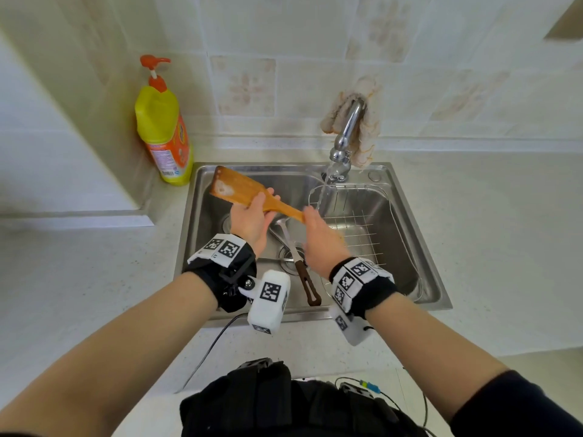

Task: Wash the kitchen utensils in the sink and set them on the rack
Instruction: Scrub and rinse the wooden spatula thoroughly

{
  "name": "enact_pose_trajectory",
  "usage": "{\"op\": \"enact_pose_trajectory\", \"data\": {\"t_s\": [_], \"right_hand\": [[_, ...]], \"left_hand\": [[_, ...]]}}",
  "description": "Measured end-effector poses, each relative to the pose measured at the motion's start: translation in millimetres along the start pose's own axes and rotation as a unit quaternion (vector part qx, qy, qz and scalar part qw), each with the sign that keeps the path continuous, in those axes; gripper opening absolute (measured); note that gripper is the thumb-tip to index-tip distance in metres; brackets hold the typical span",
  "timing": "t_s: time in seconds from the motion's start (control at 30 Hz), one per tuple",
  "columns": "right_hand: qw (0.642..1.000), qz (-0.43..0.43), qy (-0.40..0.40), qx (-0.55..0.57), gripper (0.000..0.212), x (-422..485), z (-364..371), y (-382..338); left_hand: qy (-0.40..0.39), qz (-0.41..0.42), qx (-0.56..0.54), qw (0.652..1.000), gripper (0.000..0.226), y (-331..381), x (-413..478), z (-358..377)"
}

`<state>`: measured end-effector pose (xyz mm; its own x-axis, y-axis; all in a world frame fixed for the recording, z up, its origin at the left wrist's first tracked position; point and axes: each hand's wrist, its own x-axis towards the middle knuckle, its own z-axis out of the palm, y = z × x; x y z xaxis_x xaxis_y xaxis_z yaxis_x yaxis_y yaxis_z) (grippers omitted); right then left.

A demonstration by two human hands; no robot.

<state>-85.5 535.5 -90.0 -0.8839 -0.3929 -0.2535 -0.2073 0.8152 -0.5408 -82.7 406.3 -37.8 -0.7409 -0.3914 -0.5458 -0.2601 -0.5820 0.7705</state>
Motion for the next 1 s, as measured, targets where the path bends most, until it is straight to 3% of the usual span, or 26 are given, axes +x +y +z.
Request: {"op": "enact_pose_trajectory", "data": {"t_s": [0.07, 0.13, 0.33, 0.53, 0.73, 0.9, 1.0], "right_hand": [[0.996, -0.079, 0.033, 0.004, 0.07, 4, -3, -16], [0.994, -0.101, 0.037, 0.01, 0.067, 1, 0, -12], [0.996, 0.08, -0.036, 0.018, 0.068, -18, 11, 41], [0.996, -0.059, 0.061, -0.011, 0.058, -5, 6, -1], [0.996, -0.001, 0.089, 0.008, 0.018, -20, -5, 29], [0.992, -0.001, 0.121, 0.037, 0.016, -20, -3, 12], [0.991, -0.033, 0.111, 0.06, 0.018, -19, 5, 3]], "left_hand": [[-0.016, -0.003, 0.004, 1.0, 0.028, -6, -1, 3], [-0.023, -0.008, 0.0, 1.0, 0.028, -9, -1, 0], [-0.014, 0.004, -0.012, 1.0, 0.034, -7, 1, -10], [-0.034, -0.011, -0.014, 0.999, 0.035, -16, -1, -1], [-0.054, -0.013, -0.031, 0.998, 0.034, -15, 2, -10], [-0.096, -0.035, -0.011, 0.995, 0.03, -14, 4, -6], [-0.103, -0.05, 0.037, 0.993, 0.01, -22, 1, 1]]}}
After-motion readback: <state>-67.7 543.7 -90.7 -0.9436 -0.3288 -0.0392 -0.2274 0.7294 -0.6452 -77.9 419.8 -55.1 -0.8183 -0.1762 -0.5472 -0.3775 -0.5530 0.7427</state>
